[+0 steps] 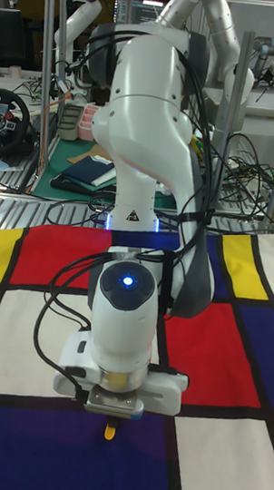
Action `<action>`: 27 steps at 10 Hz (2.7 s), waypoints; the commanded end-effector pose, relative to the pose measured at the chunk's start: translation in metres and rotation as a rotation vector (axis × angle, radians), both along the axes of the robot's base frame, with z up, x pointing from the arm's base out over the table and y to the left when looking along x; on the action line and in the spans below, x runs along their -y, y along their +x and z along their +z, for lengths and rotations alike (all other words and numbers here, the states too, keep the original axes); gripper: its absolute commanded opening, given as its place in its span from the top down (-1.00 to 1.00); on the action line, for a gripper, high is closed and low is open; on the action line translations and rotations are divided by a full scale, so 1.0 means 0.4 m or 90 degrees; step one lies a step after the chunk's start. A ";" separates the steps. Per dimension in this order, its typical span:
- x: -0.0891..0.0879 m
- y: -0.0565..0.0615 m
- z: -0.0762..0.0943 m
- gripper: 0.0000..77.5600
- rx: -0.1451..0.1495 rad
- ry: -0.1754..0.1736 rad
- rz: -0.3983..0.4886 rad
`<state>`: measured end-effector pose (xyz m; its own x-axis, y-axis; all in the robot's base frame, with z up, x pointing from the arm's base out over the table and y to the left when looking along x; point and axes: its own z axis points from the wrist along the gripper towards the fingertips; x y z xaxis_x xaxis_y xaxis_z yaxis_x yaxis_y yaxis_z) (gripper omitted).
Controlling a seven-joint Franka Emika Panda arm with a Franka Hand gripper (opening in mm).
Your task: Remove the bubble ring from the ball
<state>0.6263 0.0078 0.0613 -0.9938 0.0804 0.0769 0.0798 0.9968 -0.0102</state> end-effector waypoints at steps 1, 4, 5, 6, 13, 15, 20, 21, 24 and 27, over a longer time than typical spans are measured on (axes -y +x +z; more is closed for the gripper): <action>0.008 0.000 0.006 0.97 -0.008 -0.003 -0.037; 0.007 0.001 0.006 -1.00 -0.008 -0.002 -0.040; 0.007 0.001 0.006 -1.00 -0.008 -0.002 -0.040; 0.007 0.001 0.006 -1.00 -0.008 -0.002 -0.040; 0.007 0.001 0.006 -1.00 -0.008 -0.002 -0.040; 0.007 0.001 0.006 -1.00 -0.008 -0.002 -0.040; 0.007 0.001 0.006 -1.00 -0.008 -0.002 -0.040; 0.007 0.001 0.006 -1.00 -0.008 -0.002 -0.040; 0.006 -0.017 -0.005 -1.00 0.008 0.019 -0.073; 0.007 -0.021 -0.010 -1.00 0.022 0.022 -0.081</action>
